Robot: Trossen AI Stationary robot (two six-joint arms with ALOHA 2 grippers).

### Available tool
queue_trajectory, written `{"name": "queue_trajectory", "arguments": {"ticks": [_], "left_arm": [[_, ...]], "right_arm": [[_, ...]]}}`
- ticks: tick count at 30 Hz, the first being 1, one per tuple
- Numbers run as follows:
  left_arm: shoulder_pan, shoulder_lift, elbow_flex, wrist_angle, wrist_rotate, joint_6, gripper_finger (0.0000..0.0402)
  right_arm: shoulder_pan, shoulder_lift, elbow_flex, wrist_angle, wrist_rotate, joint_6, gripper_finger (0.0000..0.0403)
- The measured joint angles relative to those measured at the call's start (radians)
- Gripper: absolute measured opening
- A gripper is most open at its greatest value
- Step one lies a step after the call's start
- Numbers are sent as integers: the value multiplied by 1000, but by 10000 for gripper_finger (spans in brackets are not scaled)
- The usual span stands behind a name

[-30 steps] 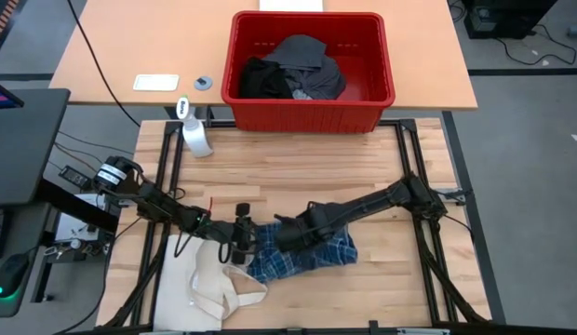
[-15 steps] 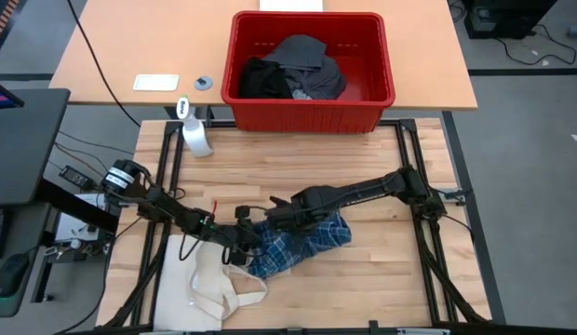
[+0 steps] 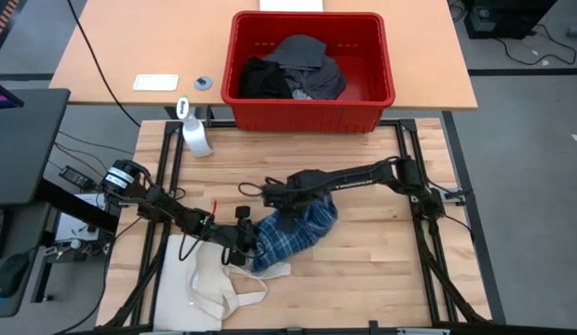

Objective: Fold Laundry from Bin
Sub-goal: Fold the blue pants

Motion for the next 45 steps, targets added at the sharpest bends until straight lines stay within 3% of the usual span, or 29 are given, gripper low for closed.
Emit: {"name": "queue_trajectory", "arguments": {"ticks": [11,16,19,26,32,37,45], "left_arm": [[0,0,0,3,-8,19,180],[-17,-17,-1,-9,-12,36,180],[-56,-86,-1,-66,-52,69,180],[-167,-318,-2,-387,-278,67,180],[-229,-431,-2,-283,-296,87,180],[-207,-410,3,-97,-297,97,180],[-92,-186,125,-94,-246,76,180]], "right_arm": [[-50,0,-208,299,-13,0,20],[-50,-1,-248,345,-5,-1,21],[-50,-1,-258,350,-1,-1,27],[-51,-2,-264,364,4,2,48],[-50,-2,-264,381,17,13,50],[-50,-2,-264,382,22,21,52],[-50,-2,-264,411,50,18,55]]}}
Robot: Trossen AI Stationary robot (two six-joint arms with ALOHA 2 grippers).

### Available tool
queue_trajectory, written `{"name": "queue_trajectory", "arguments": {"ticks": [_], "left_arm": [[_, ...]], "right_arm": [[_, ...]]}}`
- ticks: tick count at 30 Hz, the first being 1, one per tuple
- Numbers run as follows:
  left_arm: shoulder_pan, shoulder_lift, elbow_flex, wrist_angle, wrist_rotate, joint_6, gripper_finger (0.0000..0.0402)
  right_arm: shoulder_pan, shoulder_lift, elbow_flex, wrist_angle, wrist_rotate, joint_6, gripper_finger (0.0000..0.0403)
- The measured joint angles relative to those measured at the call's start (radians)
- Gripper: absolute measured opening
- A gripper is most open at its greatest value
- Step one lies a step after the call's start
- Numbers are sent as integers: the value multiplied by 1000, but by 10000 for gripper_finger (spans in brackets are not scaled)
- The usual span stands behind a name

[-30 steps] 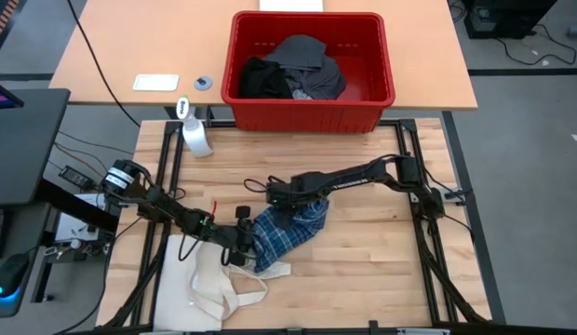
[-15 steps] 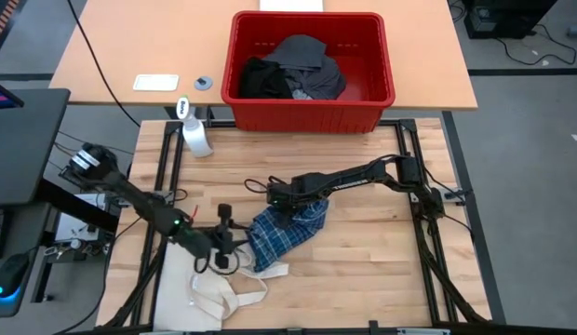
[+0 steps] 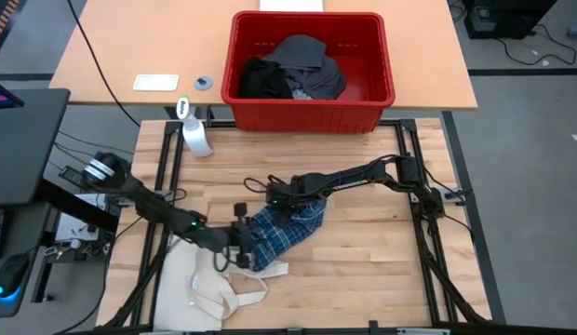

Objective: Fold Laundry from Bin
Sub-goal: Fold the blue pants

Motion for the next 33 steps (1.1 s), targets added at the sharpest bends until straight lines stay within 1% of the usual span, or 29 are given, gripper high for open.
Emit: {"name": "queue_trajectory", "arguments": {"ticks": [4,8,12,15,19,22,27,30,32,33], "left_arm": [[37,120,57,-13,3,25,180],[52,180,62,-71,1,-13,180],[57,186,63,-157,-16,-82,180],[56,186,63,-192,-16,-109,180],[56,186,63,-208,-16,-123,180],[56,186,63,-209,-16,-124,180],[57,186,63,-231,3,-155,180],[57,186,63,-253,3,-170,180],[57,186,63,-259,3,-174,180],[57,185,63,-260,3,-174,180]], "right_arm": [[0,0,0,5,-1,2,62],[3,0,0,5,-6,-1,68],[5,0,0,7,-31,-25,76],[4,0,0,7,-71,-36,89],[4,0,7,-3,-133,-46,119],[-3,-3,31,-28,-144,-62,147],[-30,-5,94,-159,-113,-87,190],[-49,-5,144,-281,-80,-88,210],[-60,-5,188,-364,-38,-88,218],[-65,-6,212,-410,7,-87,221]]}}
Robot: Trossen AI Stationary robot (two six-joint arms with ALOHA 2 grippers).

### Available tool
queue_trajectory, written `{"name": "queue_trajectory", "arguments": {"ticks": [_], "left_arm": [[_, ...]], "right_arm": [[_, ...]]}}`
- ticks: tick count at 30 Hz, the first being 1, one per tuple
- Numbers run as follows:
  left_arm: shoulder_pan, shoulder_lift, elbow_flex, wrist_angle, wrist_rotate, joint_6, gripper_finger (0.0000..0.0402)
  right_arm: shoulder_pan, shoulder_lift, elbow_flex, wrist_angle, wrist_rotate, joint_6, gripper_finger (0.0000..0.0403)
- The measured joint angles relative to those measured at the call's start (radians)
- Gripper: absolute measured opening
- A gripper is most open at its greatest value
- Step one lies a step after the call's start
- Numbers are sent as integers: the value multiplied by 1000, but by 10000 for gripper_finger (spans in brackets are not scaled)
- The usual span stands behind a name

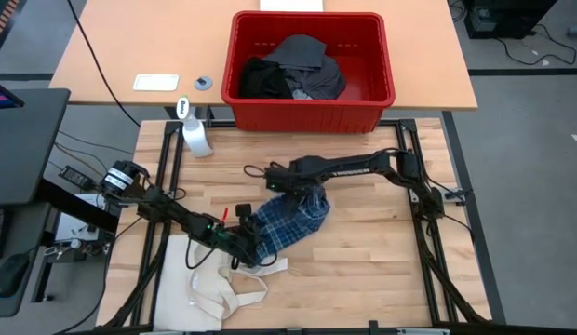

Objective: Fold Laundry from Bin
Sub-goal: Fold the blue pants

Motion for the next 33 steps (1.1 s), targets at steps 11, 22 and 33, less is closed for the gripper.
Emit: {"name": "queue_trajectory", "arguments": {"ticks": [11,22,33], "left_arm": [[-11,0,-2,-42,0,-15,180],[-24,-1,-1,-69,-1,-42,180],[-45,-5,4,-203,-17,-142,180]], "right_arm": [[85,-3,221,-397,673,172,216],[257,-3,45,-71,422,72,204],[221,-146,-420,424,472,114,196]]}}
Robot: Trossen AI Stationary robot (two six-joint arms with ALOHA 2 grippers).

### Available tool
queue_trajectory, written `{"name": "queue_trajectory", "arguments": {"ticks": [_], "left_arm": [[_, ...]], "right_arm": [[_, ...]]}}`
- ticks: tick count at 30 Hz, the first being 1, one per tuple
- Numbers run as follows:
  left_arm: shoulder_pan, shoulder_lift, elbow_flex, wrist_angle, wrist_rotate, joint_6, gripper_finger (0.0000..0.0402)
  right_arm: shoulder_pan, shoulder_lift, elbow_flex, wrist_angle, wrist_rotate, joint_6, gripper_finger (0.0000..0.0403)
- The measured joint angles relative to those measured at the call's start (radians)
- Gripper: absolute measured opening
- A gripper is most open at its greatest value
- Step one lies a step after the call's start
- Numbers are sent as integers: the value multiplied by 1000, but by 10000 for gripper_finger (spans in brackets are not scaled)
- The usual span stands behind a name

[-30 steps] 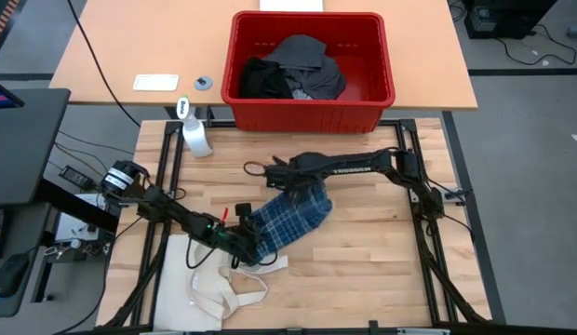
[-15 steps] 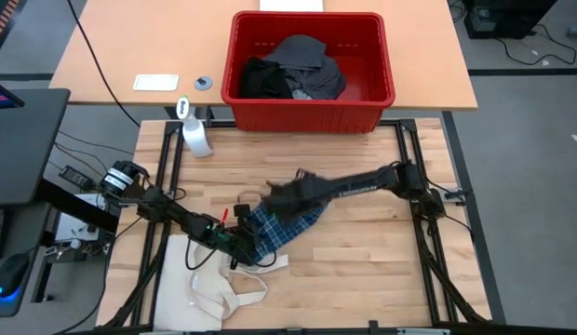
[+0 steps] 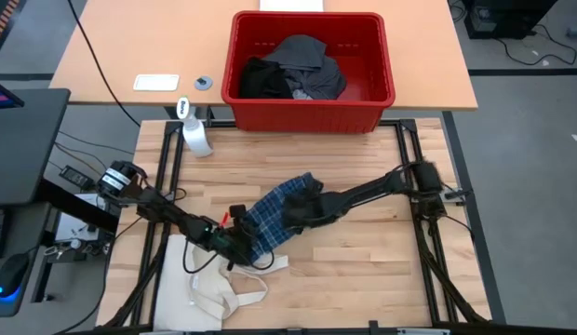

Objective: Fold Laundry from Bin
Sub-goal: Fold the blue pants

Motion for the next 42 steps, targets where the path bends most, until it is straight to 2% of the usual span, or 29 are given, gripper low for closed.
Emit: {"name": "queue_trajectory", "arguments": {"ticks": [7,9,12,19,24,32,36,42], "left_arm": [[-31,1,-3,-33,-17,-32,180],[-32,2,-3,-32,-20,-33,180],[-32,2,-3,-27,-19,-33,180],[-45,-9,-3,-26,-19,-43,180],[-67,-64,-8,-87,12,-50,180],[-127,-160,-10,-99,23,-49,180],[-147,-203,-9,-91,12,-33,180],[-145,-243,-8,-81,-3,11,180]], "right_arm": [[-16,-253,-430,595,6,-17,196],[-19,-270,-547,777,9,3,194],[-23,-250,-663,950,46,38,188],[-63,-206,-714,937,156,88,165],[-84,-239,-717,1056,130,-40,160],[-77,-366,-717,1049,138,-97,160],[-46,-437,-716,1088,133,-132,160],[26,-461,-716,1108,131,-159,160]]}}
